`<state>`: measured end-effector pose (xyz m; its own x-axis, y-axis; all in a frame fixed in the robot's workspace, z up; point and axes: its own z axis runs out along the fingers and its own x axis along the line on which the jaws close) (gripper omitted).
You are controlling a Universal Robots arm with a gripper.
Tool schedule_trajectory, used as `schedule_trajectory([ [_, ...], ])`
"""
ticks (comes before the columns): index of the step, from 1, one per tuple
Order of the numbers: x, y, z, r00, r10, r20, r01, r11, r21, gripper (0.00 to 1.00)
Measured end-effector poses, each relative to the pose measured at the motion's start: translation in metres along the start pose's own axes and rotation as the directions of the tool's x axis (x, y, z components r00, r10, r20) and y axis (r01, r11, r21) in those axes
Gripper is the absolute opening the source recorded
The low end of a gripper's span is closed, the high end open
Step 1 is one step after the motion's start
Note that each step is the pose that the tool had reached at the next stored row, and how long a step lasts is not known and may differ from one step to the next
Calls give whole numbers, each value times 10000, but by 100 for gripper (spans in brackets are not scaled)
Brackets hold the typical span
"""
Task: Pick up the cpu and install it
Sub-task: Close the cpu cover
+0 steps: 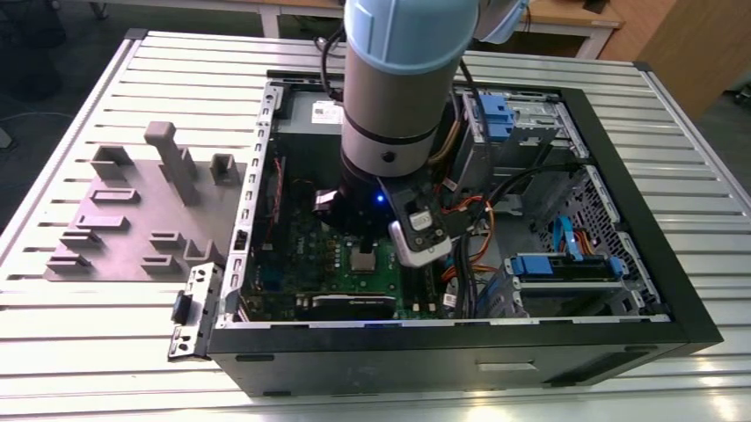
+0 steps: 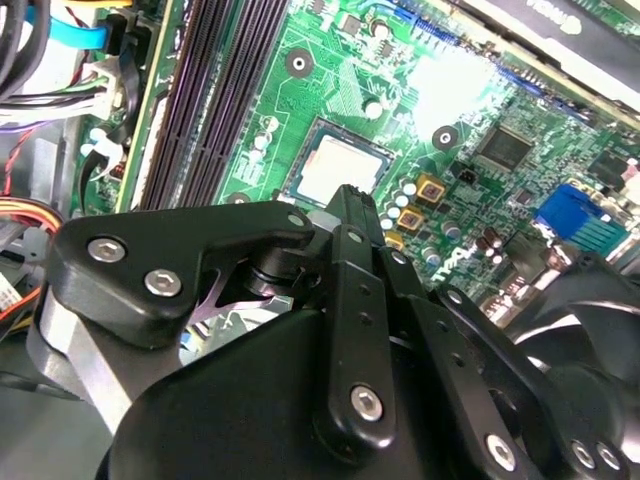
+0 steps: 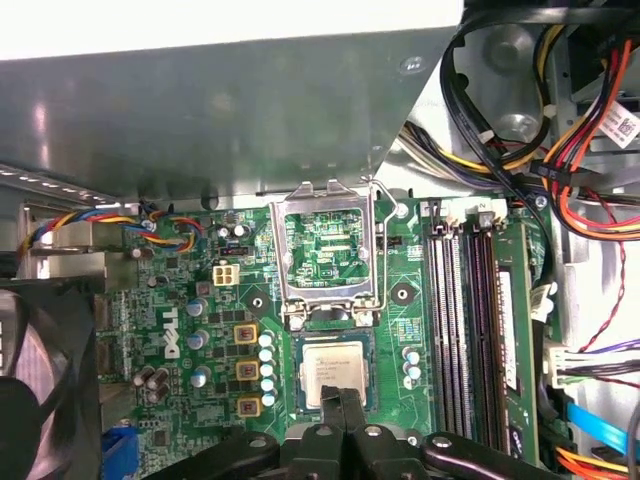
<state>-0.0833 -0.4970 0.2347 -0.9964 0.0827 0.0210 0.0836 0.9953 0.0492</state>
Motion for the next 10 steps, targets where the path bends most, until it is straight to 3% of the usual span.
schedule_trajectory([
  [5,2,5,-98,10000,-1,0,1,10000,-1,11],
  [10,4,8,-154,10000,-1,1,1,10000,0,11],
])
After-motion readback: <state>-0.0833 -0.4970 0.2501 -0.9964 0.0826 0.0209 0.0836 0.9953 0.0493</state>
